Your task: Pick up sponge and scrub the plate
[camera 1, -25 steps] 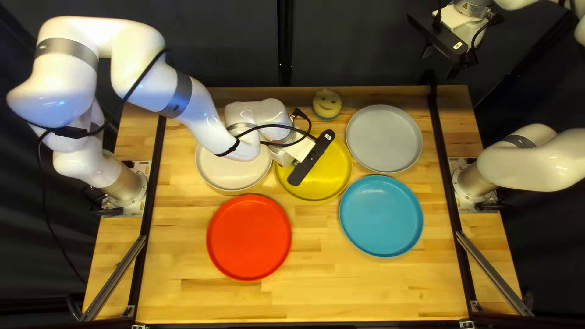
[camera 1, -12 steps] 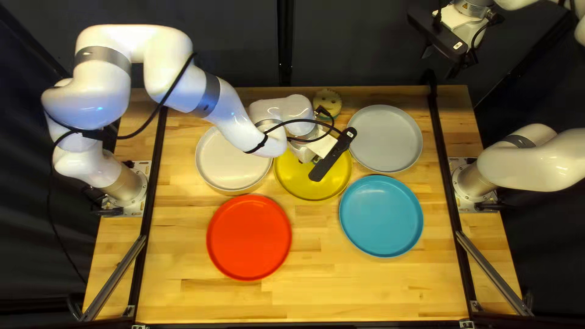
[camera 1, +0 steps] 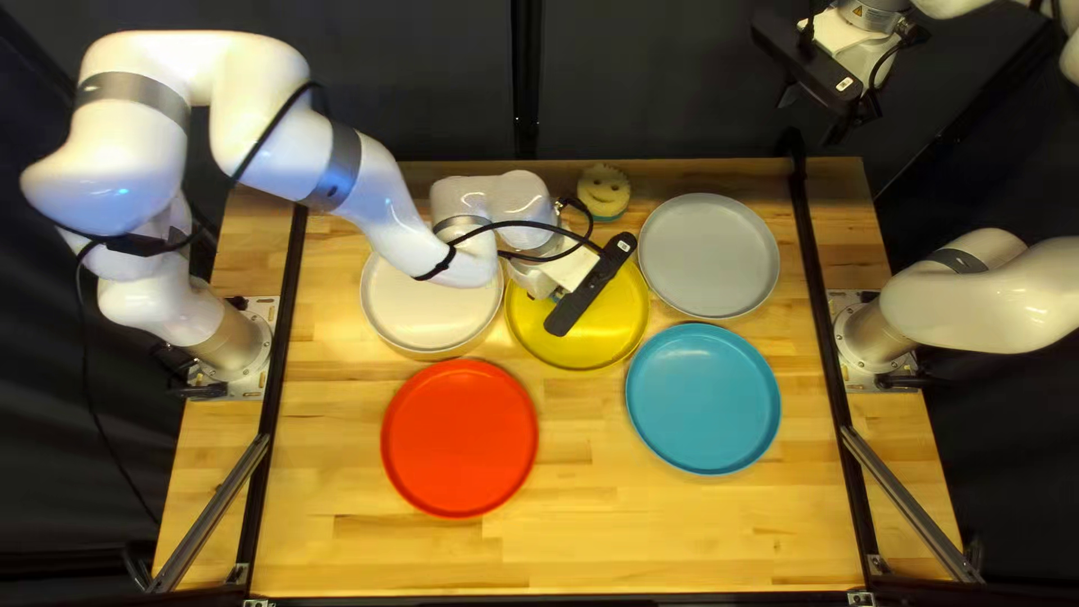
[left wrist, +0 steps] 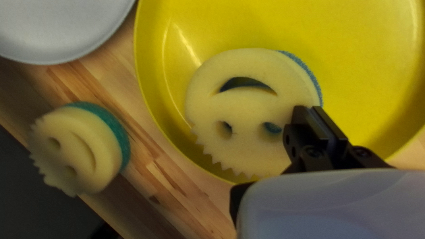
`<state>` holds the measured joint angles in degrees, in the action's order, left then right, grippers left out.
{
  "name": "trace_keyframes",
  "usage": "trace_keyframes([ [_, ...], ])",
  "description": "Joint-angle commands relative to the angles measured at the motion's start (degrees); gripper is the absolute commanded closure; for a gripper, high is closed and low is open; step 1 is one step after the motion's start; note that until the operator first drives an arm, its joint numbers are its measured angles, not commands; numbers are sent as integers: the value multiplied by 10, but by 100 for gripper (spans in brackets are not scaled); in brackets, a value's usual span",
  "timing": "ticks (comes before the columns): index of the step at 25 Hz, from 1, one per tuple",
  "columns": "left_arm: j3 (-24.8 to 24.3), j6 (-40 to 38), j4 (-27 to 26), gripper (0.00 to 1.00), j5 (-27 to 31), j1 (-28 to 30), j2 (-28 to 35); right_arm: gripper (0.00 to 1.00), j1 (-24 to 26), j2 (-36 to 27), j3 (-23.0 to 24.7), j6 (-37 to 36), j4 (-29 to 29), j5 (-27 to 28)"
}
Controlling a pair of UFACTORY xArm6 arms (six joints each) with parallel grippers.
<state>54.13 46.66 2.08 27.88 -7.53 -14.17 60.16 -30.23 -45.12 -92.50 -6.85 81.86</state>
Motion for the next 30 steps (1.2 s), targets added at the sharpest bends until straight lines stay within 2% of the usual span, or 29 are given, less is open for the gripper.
trace_keyframes([
  [1, 16, 3, -5, 100, -4, 0, -21, 0, 0, 0, 0, 0, 0, 0],
  [8, 77, 35, -25, 100, -1, -7, -81, 0, 0, 0, 0, 0, 0, 0],
  [12, 84, 38, -29, 100, 0, -2, -87, 0, 0, 0, 0, 0, 0, 0],
  [17, 60, 25, -32, 100, -14, 23, -77, 0, 0, 0, 0, 0, 0, 0],
  [23, -6, 1, -40, 100, -40, 61, -41, 0, 0, 0, 0, 0, 0, 0],
  [30, -41, -15, -35, 100, -38, 69, -3, 0, 0, 0, 0, 0, 0, 0],
])
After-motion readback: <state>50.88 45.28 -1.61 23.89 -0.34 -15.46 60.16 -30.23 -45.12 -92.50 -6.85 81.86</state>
